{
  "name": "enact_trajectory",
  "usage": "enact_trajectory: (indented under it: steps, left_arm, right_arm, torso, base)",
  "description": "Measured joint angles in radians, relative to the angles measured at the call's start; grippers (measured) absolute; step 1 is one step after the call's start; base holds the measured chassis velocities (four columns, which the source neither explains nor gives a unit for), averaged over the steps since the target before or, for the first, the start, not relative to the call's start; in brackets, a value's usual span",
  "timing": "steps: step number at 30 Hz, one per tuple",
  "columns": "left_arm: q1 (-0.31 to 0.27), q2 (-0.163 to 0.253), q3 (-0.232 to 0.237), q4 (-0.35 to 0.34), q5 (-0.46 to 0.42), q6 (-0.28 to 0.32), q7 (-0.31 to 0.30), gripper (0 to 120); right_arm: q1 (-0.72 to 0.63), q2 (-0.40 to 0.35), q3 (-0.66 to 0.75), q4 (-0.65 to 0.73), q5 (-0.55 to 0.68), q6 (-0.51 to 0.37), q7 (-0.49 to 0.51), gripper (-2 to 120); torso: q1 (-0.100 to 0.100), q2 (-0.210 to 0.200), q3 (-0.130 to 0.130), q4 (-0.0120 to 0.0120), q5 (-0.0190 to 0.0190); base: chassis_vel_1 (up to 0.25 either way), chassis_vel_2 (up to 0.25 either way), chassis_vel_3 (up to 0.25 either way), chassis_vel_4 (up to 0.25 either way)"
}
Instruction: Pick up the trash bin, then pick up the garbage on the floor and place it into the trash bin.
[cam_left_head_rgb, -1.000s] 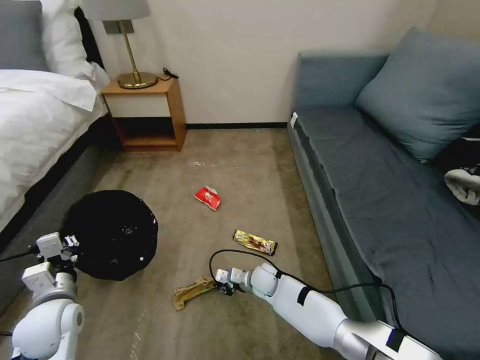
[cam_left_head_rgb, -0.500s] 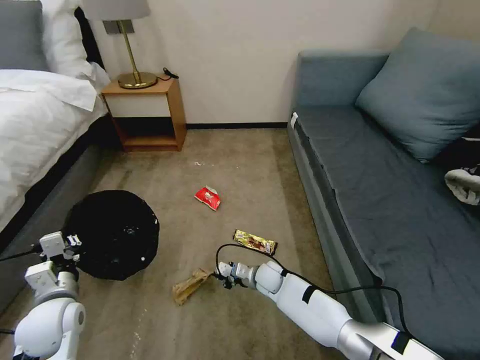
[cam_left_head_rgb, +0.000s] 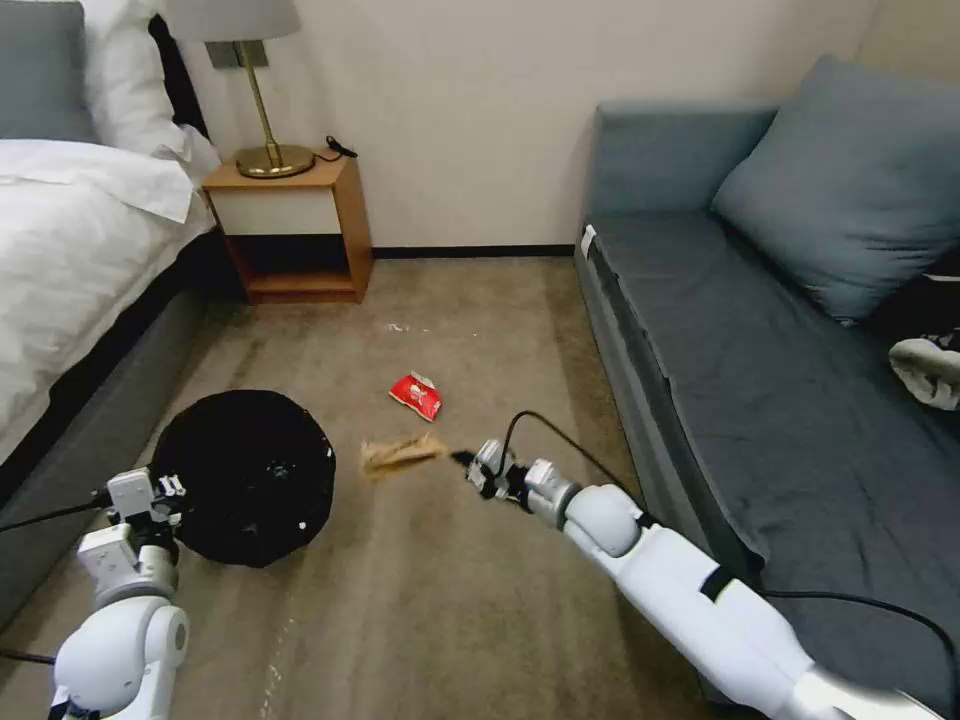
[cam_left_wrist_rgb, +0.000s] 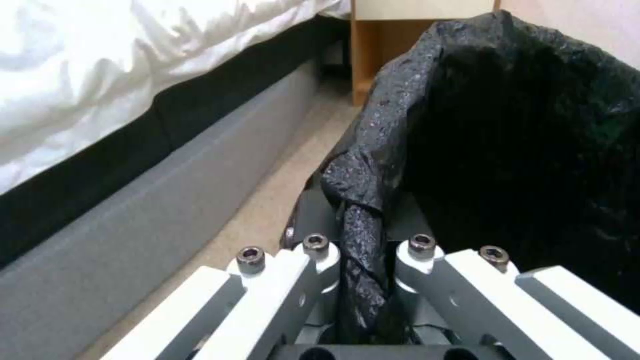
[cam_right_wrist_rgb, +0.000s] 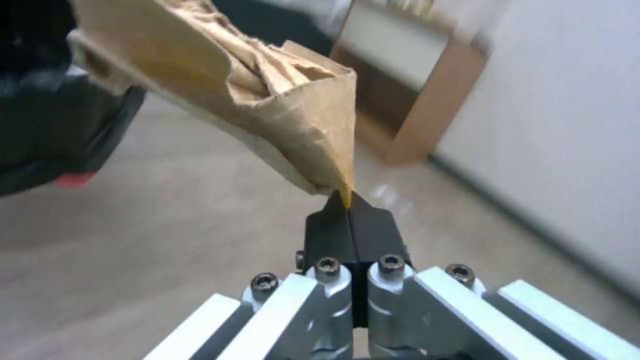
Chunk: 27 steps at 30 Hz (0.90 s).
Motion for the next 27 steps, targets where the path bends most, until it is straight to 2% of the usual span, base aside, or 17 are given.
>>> enact_trajectory:
  steps: [10,16,18,19,23,27]
  left_arm:
    - [0.007,-0.019,0.009,-0.028,0.005,0.013,0.0,5]
    - [0.011,-0.04,0.015,-0.046,0.012,0.021,0.002,5]
    - [0.011,-0.047,0.018,-0.05,0.015,0.024,0.002,5]
    - [0.011,-0.047,0.018,-0.05,0.015,0.024,0.002,5]
    - [0.013,-0.057,0.022,-0.064,0.015,0.034,0.002,5]
    - [0.012,-0.06,0.025,-0.069,0.011,0.043,0.002,5]
  right_arm:
    - [0.05,0.025,-0.068,0.031,-0.136,0.069,0.049,0]
    - [0.117,0.057,-0.162,0.004,-0.236,0.094,0.144,0]
    - [0.152,0.066,-0.215,-0.025,-0.318,0.097,0.198,0]
    - [0.152,0.066,-0.215,-0.025,-0.318,0.097,0.198,0]
    - [0.198,0.088,-0.28,-0.075,-0.469,0.124,0.233,0]
    - [0.216,0.114,-0.308,-0.102,-0.548,0.135,0.247,0]
  torso:
    - [0.0,0.0,0.0,0.0002,-0.0001]
    - [0.0,0.0,0.0,0.0003,-0.0002]
    - [0.0,0.0,0.0,0.0002,-0.0002]
    - [0.0,0.0,0.0,0.0002,-0.0002]
    - [0.0,0.0,0.0,0.0002,-0.0002]
    - [0.0,0.0,0.0,0.0003,-0.0003]
  base:
    - [0.0,0.0,0.0,0.0]
    - [0.0,0.0,0.0,0.0]
    - [0.0,0.0,0.0,0.0]
    - [0.0,0.0,0.0,0.0]
    - [0.0,0.0,0.0,0.0]
    - [0.0,0.0,0.0,0.0]
